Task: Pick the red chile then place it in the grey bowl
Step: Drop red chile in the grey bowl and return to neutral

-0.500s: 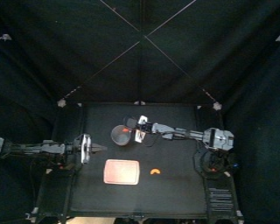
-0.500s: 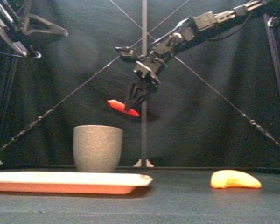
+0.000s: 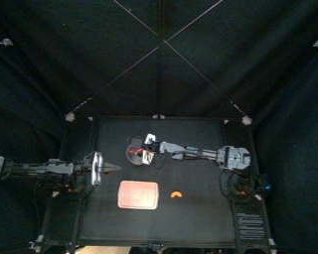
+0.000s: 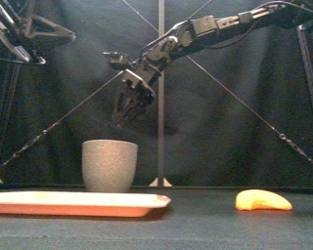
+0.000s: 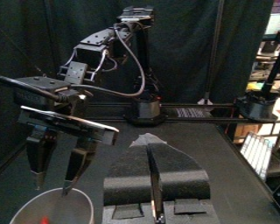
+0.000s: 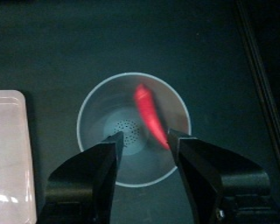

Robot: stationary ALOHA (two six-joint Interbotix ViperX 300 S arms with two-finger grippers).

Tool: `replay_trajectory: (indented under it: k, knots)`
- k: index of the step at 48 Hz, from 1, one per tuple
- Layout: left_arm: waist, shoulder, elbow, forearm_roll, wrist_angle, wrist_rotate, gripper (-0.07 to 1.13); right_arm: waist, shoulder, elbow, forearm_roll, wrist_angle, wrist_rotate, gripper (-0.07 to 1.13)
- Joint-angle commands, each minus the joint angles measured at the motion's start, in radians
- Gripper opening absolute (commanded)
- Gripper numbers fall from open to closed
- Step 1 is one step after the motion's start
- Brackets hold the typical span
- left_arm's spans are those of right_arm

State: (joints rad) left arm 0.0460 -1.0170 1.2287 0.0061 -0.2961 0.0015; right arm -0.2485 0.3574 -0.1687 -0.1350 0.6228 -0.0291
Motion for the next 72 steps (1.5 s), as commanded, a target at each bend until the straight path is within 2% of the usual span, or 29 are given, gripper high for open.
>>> replay_trajectory:
  k: [1, 14, 24, 37, 50, 57, 72]
  knots:
    - [0.000, 0.002, -0.012, 0.002, -0.005, 0.000, -0.03, -0.002, -0.072, 0.002, 0.003, -0.031, 0.002, 0.83]
    - [0.002, 0.002, -0.011, 0.002, -0.005, 0.000, -0.03, 0.003, -0.327, 0.219, 0.040, -0.249, 0.014, 0.83]
    - [0.006, -0.002, -0.011, 0.002, -0.005, 0.000, -0.03, 0.077, -0.595, 0.468, 0.046, -0.362, 0.023, 0.83]
    - [0.011, -0.005, -0.006, 0.002, -0.005, 0.000, -0.03, 0.100, -0.966, 0.784, 0.048, -0.414, 0.051, 0.83]
    - [0.026, -0.008, 0.000, 0.000, -0.005, 0.000, -0.03, 0.098, -1.322, 1.043, 0.095, -0.474, 0.061, 0.83]
    - [0.026, -0.009, 0.000, 0.000, -0.005, 0.000, -0.03, 0.097, -1.417, 1.104, 0.114, -0.477, 0.061, 0.83]
    - [0.028, -0.008, 0.000, -0.002, -0.003, 0.000, -0.03, 0.091, -1.425, 1.111, 0.115, -0.474, 0.060, 0.83]
